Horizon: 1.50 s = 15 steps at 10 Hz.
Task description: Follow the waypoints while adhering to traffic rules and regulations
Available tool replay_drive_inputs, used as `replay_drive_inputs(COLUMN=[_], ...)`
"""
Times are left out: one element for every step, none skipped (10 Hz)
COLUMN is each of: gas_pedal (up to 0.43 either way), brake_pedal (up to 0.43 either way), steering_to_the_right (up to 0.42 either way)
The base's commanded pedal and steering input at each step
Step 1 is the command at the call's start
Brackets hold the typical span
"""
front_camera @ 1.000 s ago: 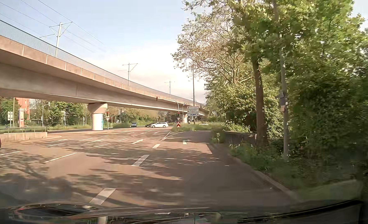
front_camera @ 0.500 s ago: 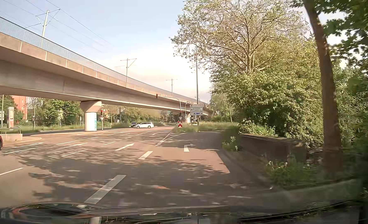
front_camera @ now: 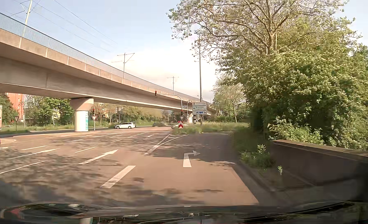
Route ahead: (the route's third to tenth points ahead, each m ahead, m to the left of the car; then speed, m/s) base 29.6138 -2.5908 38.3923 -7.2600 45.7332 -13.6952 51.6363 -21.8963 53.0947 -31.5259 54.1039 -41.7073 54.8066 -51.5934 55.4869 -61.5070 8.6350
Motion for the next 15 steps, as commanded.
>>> replay_drive_inputs(gas_pedal=[0.0,0.0,0.0,0.0,0.0,0.0,0.0,0.0,0.0,0.0,0.0,0.0,0.0,0.0,0.0], brake_pedal=[0.0,0.0,0.0,0.0,0.0,0.0,0.0,0.0,0.0,0.0,0.0,0.0,0.0,0.0,0.0], steering_to_the_right=[-0.004,-0.004,-0.004,-0.002,0.0,0.002,0.005,0.008,0.011,0.015,0.025,0.034,0.04,0.044,0.048])
